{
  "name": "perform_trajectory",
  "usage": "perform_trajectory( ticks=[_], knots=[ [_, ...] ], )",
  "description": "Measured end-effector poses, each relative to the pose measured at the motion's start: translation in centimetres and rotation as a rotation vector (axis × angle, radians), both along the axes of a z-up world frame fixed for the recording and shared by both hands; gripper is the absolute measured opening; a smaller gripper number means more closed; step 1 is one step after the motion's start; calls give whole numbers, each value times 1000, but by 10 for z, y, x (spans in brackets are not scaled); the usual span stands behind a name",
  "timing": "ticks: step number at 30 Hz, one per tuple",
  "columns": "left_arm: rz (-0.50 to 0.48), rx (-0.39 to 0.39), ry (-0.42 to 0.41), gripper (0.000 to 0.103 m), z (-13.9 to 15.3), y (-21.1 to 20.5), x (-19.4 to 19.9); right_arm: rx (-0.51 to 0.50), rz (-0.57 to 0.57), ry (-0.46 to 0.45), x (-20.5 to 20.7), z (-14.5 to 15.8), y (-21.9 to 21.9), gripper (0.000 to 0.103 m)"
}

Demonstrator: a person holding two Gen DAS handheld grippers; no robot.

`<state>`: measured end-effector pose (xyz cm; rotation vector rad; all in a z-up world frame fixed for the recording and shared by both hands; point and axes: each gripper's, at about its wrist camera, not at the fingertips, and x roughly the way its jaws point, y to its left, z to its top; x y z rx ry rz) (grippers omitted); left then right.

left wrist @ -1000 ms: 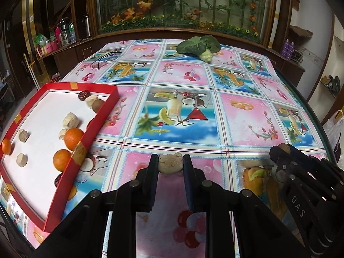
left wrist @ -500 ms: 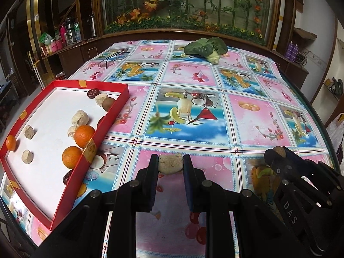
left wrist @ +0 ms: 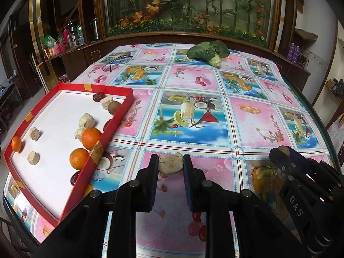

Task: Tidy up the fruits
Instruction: 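Carry the brown fruit and the beige piece over the tray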

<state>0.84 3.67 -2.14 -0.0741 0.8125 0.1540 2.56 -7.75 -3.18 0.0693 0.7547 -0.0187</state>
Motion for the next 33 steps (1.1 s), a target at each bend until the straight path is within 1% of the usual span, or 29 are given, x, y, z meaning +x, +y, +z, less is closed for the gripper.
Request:
perform_trajectory(
  ticks=[11, 23, 33],
  knots=[
    [32, 6, -31, 21, 13, 18, -11, -2, 16, -16, -2, 8, 5, 23],
    [72, -7, -40, 21, 18, 40, -20, -10, 43, -18, -2, 11, 16, 23],
    [138, -10, -51, 21, 23, 72, -28, -20, 96, -28, 3, 18, 36, 23]
  ],
)
